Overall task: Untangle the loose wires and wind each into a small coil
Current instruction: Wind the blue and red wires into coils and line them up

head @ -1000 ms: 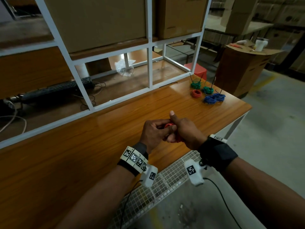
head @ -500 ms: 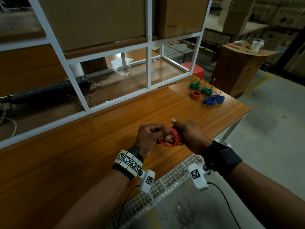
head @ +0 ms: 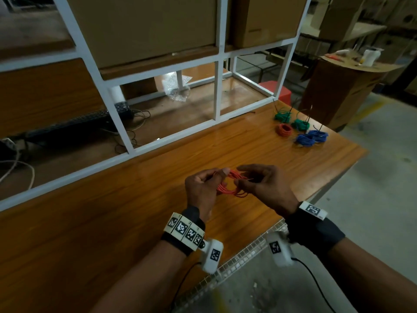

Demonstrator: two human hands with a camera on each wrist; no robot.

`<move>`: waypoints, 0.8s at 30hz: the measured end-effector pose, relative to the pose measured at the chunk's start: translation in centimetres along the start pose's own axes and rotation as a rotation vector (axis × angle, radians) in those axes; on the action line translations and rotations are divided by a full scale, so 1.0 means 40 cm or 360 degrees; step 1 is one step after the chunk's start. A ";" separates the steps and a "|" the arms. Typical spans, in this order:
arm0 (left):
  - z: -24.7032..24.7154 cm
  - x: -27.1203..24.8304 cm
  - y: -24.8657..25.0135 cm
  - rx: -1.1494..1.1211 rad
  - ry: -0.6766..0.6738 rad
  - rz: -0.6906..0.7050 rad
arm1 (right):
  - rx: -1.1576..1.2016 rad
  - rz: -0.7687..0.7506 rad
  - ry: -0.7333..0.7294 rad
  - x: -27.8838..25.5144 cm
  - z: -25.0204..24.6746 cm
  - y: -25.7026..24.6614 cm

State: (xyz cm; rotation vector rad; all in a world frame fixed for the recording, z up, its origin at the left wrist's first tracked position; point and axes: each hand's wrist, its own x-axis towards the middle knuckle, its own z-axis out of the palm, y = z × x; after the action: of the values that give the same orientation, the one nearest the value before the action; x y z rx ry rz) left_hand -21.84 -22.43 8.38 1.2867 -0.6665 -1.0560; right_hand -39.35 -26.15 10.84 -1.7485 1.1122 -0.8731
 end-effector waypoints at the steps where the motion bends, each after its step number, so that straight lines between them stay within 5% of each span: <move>1: -0.002 0.008 0.002 0.0018 0.0016 0.0009 | 0.0050 0.0061 0.0017 0.011 0.009 0.000; 12: 0.104 0.152 -0.006 0.0098 0.0255 0.0094 | 0.0140 -0.0039 -0.0073 0.203 -0.048 0.092; 20: 0.297 0.332 0.061 0.0169 -0.0340 -0.0417 | 0.0162 -0.0116 -0.0392 0.457 -0.298 0.236; 24: 0.375 0.419 0.078 0.0330 -0.0445 -0.0547 | 0.0121 -0.0192 -0.0556 0.564 -0.388 0.258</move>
State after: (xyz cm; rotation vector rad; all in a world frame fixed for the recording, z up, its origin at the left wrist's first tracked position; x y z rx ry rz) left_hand -27.42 -44.16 11.89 1.4816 -0.7987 -1.4978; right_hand -48.26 -54.01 9.70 -1.8327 0.7428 -0.6389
